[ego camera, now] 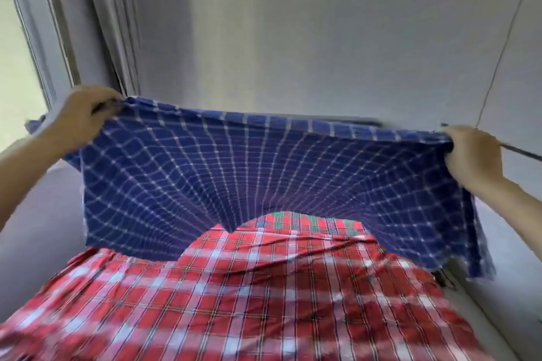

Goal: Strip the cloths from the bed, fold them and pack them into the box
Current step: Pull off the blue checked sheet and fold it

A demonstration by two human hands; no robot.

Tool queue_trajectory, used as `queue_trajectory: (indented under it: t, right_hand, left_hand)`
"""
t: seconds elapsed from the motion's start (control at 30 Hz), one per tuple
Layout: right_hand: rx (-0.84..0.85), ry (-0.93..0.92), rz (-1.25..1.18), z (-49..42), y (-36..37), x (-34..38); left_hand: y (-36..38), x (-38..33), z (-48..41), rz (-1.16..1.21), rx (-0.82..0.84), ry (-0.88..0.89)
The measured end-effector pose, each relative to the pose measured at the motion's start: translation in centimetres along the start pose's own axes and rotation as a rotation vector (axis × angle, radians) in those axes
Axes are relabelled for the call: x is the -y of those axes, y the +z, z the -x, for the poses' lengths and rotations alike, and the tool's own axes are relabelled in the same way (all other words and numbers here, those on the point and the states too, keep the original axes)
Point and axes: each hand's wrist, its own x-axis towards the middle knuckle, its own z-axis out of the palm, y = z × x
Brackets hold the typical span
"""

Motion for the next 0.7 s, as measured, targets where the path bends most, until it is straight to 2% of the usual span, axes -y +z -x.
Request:
queue_trajectory:
  t: [0.27,0.4,0.5,0.57,0.7]
  right_hand:
    - [0.312,-0.233,-0.034,23.9,6.3,-6.6]
    - [0.507,-0.371,-0.01,33.3,7.2,-7.7]
    - [0.749,-0.373,0.011,40.0,7.7,-8.3]
    - [0.858,-0.424,0.015,43.8,7.7,-8.8]
    - [1.112,-0.442,0.048,50.6,6.9,-9.5]
  left_hand:
    - [3.9,-1.4,20.5,-0.069,0.457,0.133]
    - [6.7,-2.4,29.3,-0.046,0.694,-0.021]
    - [7.9,-4.6,36.4,-0.067,0.974,-0.159]
    - [8.0,-6.3,40.9,-0.087,1.121,-0.142]
    - [7.7,-5.7,49.8,-0.131,1.264,-0.079]
